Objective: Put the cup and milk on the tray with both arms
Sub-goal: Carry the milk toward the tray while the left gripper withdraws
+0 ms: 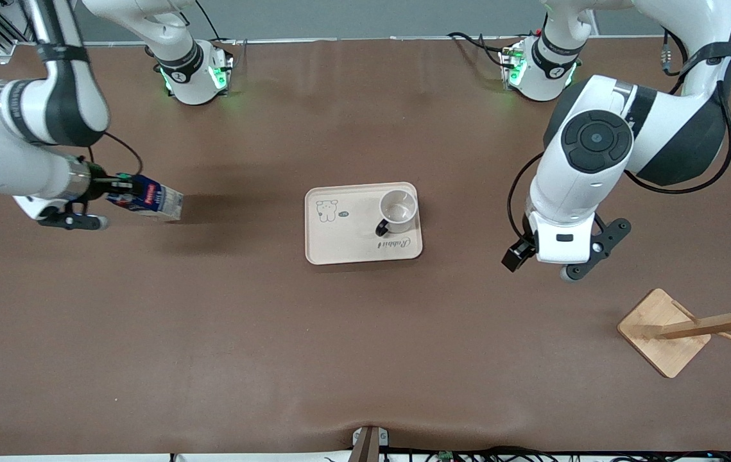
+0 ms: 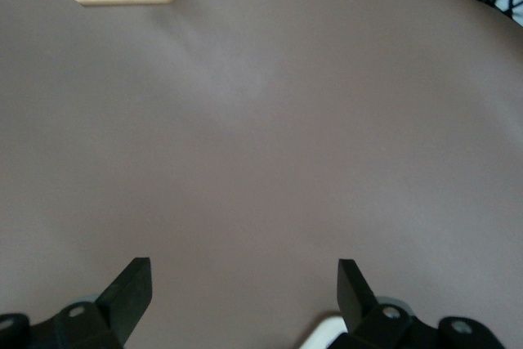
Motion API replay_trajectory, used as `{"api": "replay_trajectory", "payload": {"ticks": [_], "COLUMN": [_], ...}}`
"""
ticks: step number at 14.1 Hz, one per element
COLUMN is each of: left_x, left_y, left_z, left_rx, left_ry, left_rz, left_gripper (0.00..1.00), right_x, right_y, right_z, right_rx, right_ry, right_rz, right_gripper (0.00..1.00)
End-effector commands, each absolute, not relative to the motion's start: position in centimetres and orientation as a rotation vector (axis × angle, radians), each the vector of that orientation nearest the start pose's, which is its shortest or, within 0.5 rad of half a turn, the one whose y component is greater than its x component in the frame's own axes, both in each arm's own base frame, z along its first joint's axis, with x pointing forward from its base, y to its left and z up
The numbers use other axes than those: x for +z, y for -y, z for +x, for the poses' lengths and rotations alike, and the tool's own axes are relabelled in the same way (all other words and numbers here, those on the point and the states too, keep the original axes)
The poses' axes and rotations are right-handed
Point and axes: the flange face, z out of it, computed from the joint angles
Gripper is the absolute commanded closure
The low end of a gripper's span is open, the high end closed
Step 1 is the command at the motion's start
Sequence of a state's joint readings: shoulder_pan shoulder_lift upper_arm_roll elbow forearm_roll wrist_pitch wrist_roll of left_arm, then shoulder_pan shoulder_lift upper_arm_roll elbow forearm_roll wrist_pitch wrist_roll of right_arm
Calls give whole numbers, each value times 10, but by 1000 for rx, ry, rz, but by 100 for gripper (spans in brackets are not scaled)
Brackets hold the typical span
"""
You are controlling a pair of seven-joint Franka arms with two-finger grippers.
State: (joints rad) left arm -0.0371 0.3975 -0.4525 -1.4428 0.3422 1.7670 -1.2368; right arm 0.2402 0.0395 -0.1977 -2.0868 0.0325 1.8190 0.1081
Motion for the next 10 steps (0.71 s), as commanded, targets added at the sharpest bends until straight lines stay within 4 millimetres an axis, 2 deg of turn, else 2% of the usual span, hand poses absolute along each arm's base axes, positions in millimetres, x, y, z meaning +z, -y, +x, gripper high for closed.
{"api": "replay_trajectory", "payload": {"ticks": [1, 3, 4, 8, 9, 10], "left_x": [486, 489, 483, 485, 486, 488], "left_y": [237, 236, 235, 226, 224, 221], "left_z": [621, 621, 622, 625, 626, 627], "left_rx": [-195, -206, -195, -198, -199, -205], "left_ry": [1016, 1051, 1065, 1130, 1126, 1127], "left_rz": [-2806, -2795, -2783, -2764, -2766, -2764], "left_gripper": [0, 0, 0, 0, 0, 0], "right_x": [391, 401, 405, 424, 415, 387], "right_y": [-99, -148, -174, -254, -263, -279], "right_z": [520, 516, 512, 501, 503, 508], "right_rx": [456, 412, 388, 352, 335, 306], "right_ry": [-43, 1, 34, -56, -55, -51], "right_rz": [-3080, -3001, -2966, -2916, -2924, -2941], "right_gripper": [61, 61, 59, 62, 61, 57]}}
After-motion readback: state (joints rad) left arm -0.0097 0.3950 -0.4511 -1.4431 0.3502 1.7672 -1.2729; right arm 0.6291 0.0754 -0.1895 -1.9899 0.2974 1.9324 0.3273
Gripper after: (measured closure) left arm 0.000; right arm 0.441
